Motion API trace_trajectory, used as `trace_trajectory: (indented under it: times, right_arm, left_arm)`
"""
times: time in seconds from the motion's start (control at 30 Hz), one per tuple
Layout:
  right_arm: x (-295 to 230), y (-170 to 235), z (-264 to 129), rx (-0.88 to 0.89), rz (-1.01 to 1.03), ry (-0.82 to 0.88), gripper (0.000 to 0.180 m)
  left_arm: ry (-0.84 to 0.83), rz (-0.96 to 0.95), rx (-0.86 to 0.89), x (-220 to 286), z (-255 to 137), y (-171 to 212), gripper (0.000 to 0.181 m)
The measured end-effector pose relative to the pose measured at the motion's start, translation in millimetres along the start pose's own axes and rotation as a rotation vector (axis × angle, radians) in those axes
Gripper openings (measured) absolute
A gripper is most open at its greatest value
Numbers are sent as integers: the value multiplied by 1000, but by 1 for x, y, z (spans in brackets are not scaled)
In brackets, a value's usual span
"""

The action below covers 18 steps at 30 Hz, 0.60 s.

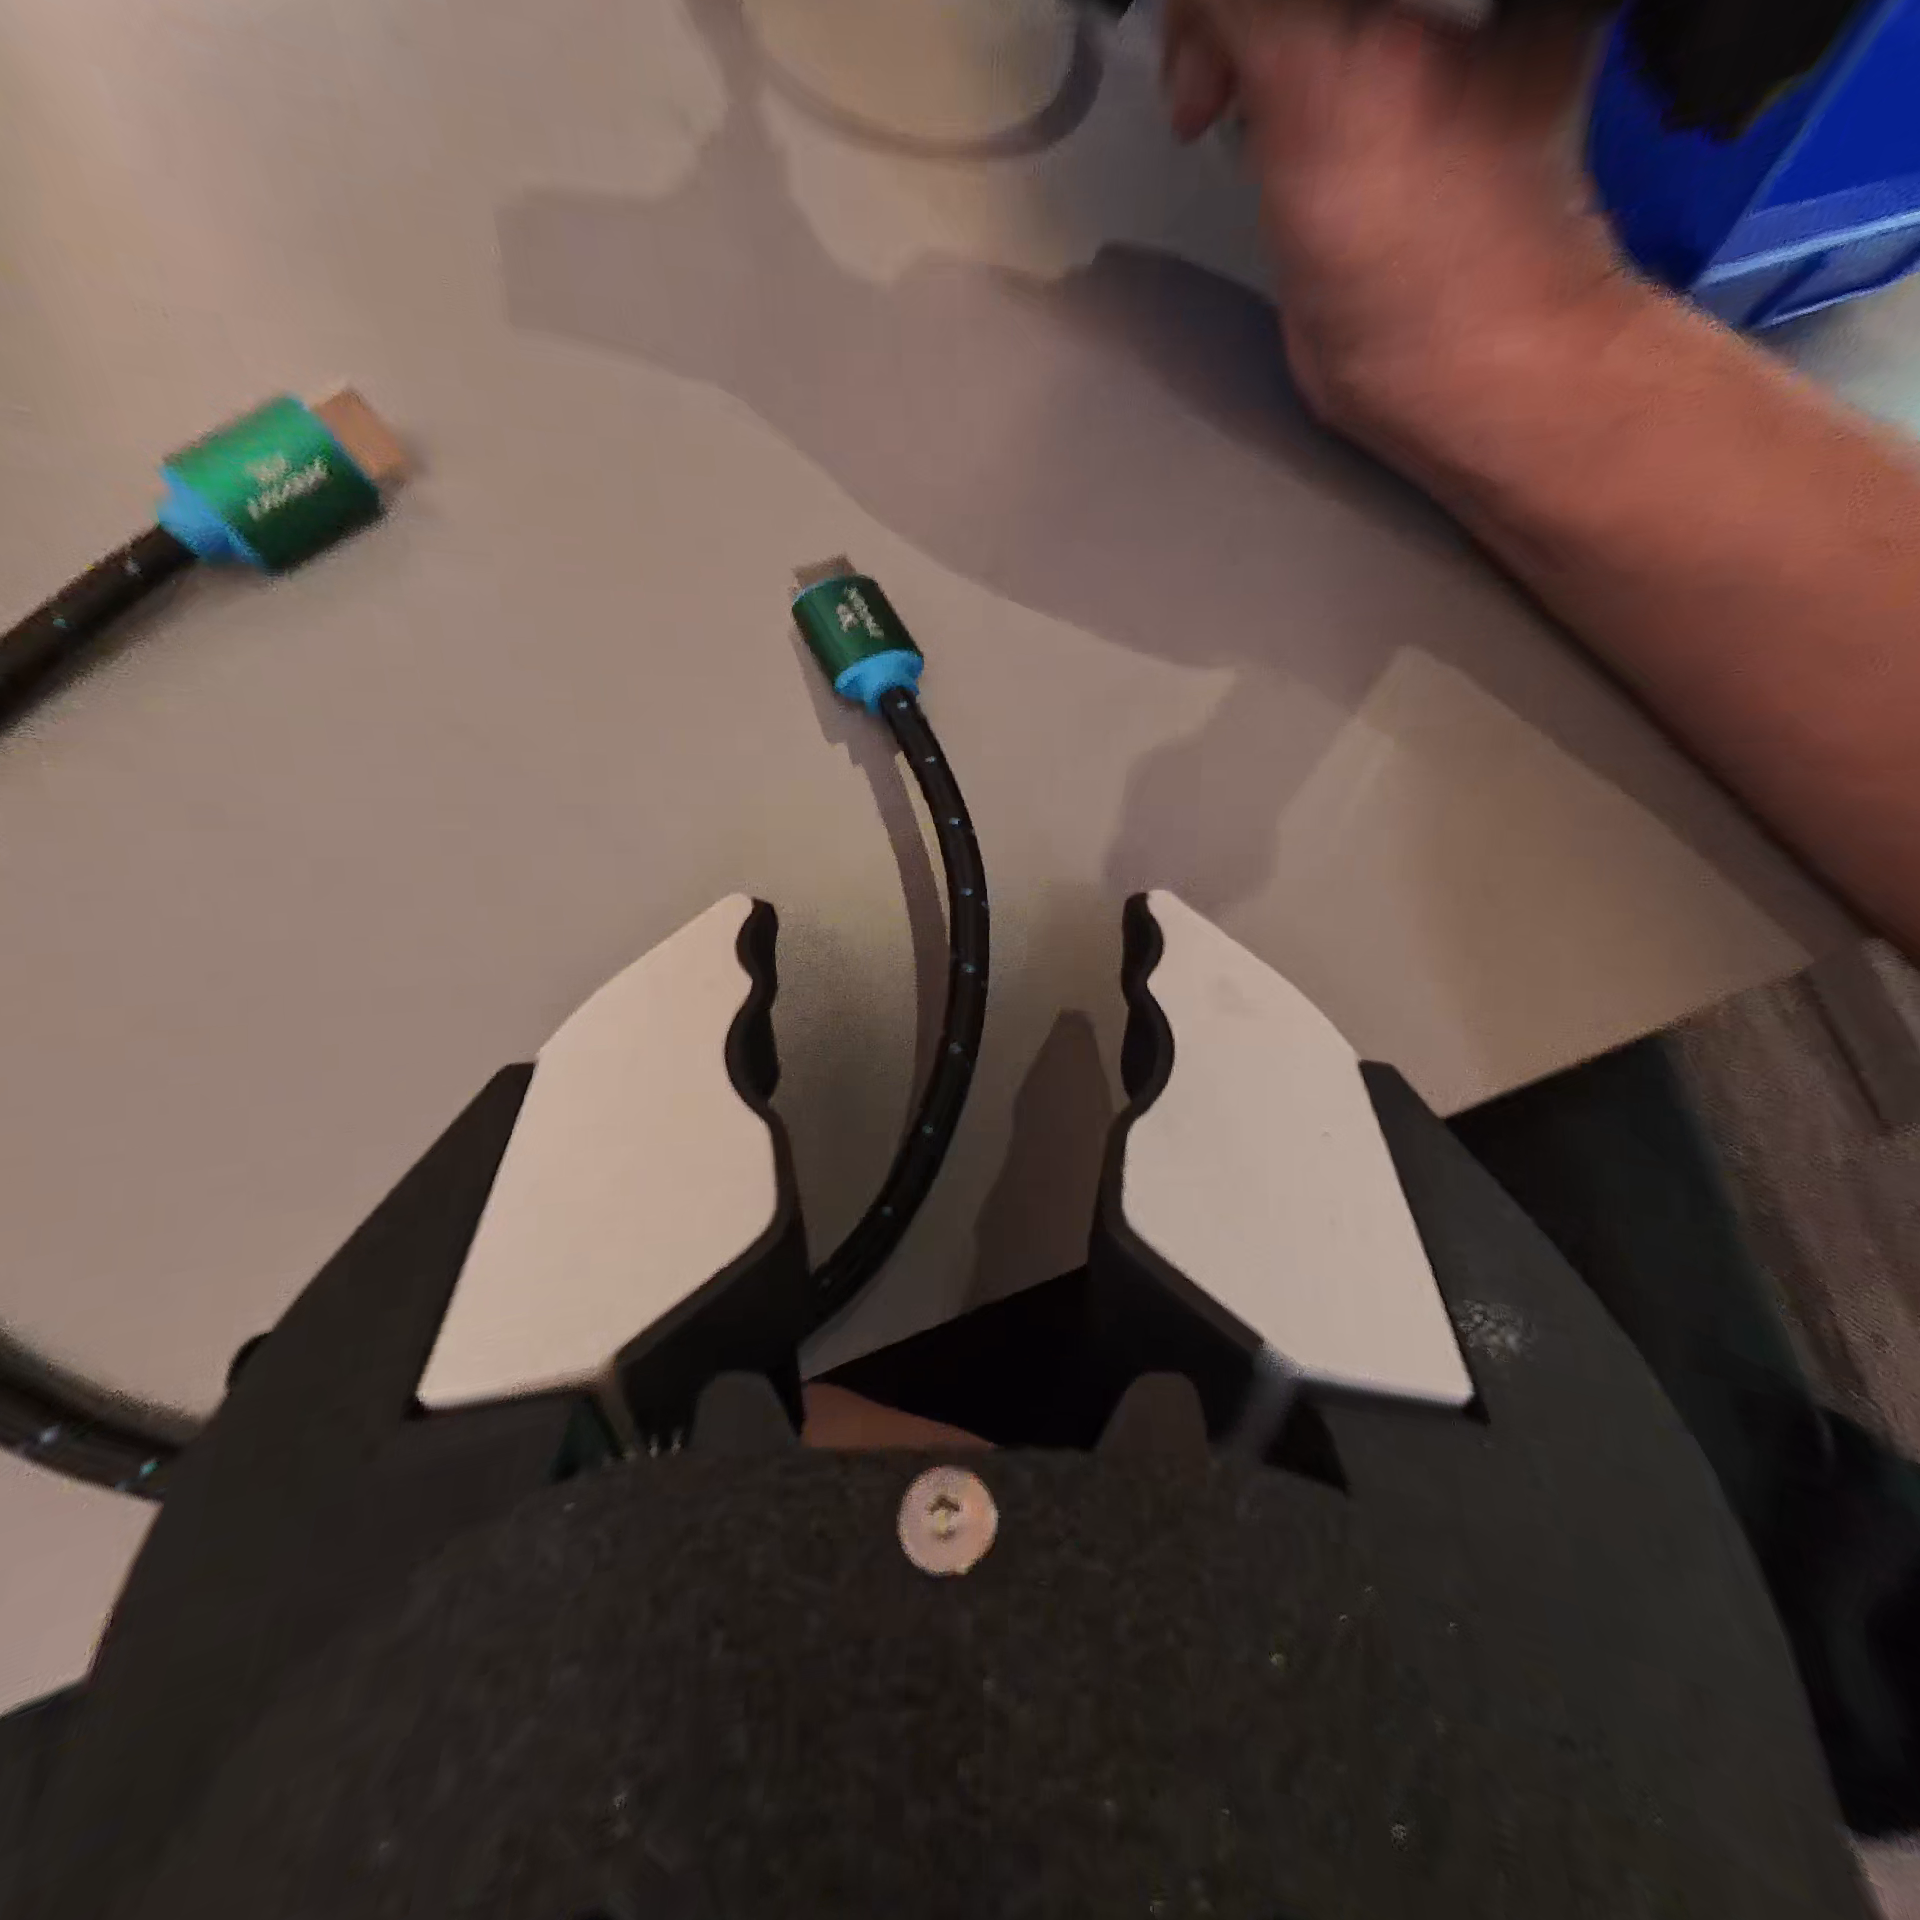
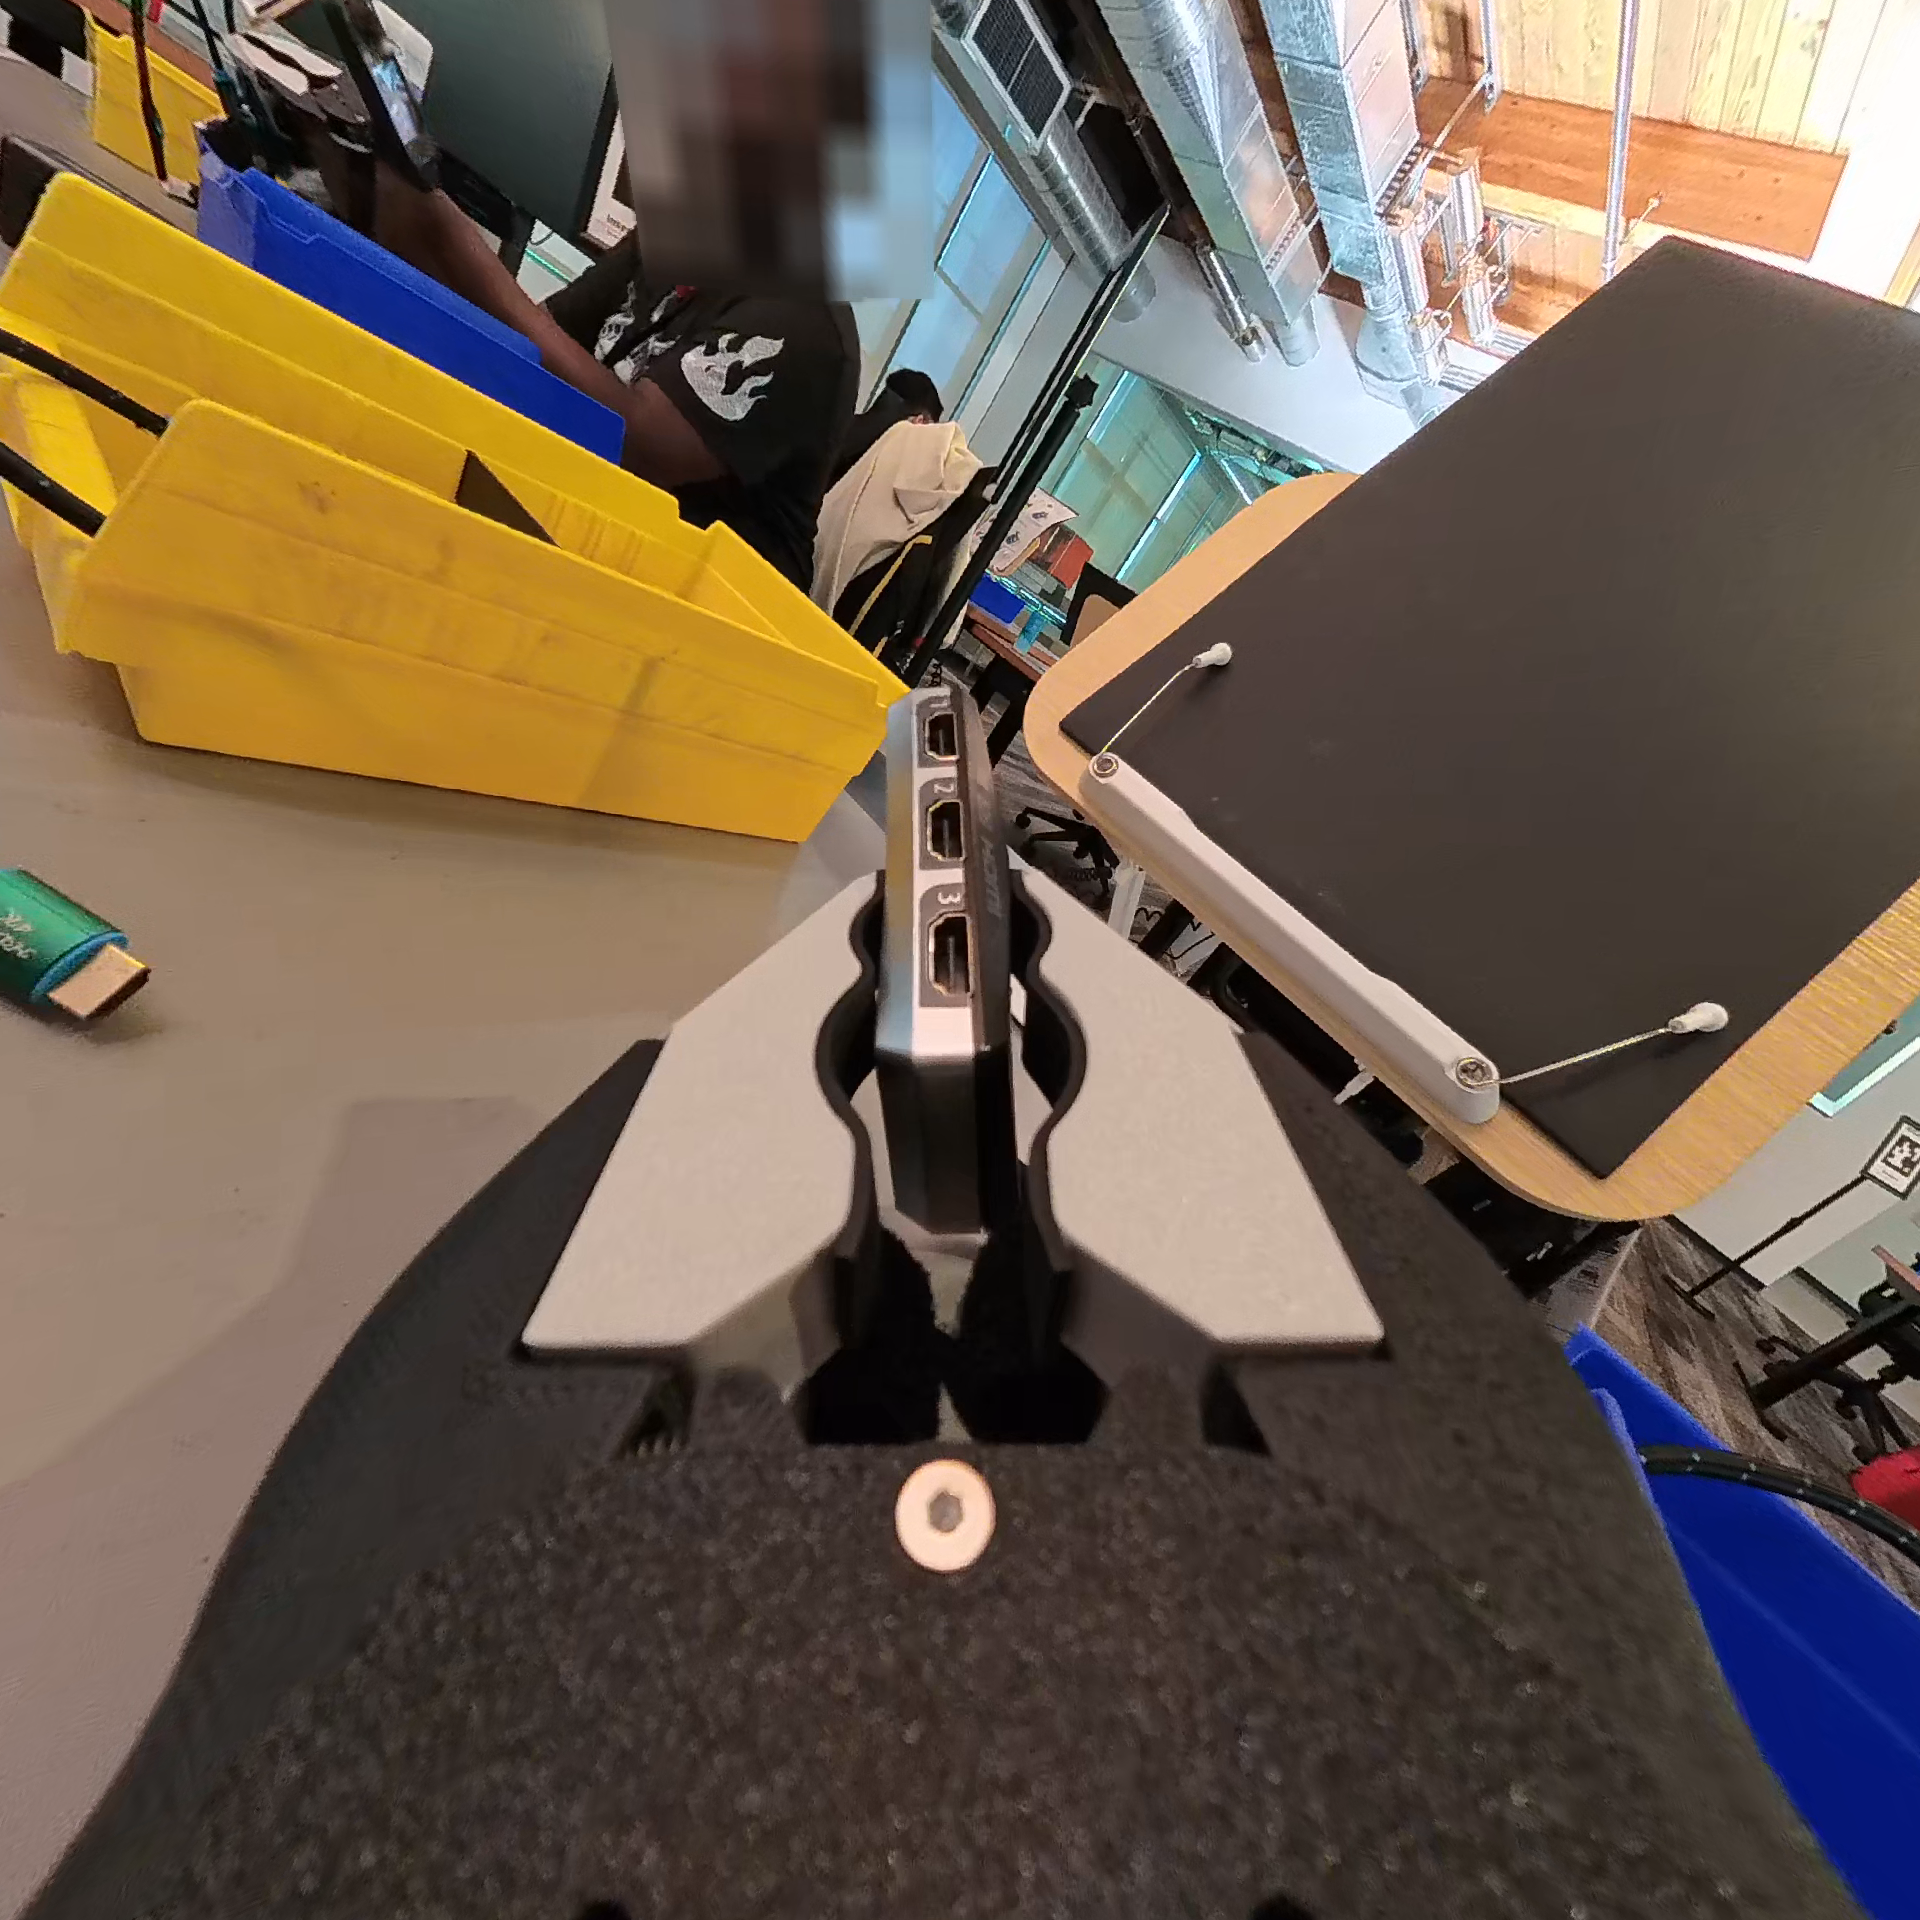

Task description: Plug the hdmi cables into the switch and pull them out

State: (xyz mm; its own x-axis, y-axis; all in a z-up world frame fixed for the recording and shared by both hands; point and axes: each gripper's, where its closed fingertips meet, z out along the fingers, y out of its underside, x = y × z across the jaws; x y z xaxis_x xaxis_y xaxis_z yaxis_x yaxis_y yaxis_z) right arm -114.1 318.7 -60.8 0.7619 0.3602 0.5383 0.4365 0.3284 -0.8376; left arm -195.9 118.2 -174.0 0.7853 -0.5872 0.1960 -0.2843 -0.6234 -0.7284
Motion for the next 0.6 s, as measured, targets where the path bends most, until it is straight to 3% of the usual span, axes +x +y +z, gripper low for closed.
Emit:
trace_trajectory:
  times: [0.13,0.27,0.43,0.6]
  right_arm:
    - [1,0,0,0,12,-1,21]
    - [-2,0,1,-6,-2,-7,21]
    - [-1,0,0,-3,-1,-6,21]
    - [-4,-1,0,-2,-68,-24,21]
  left_arm:
    - [-20,27,3,12,7,4,50]
    - [22,35,16,15,11,4,8]
    - [126,159,8,19,1,2,8]
    - [295,355,76,26,-47,-40,7]
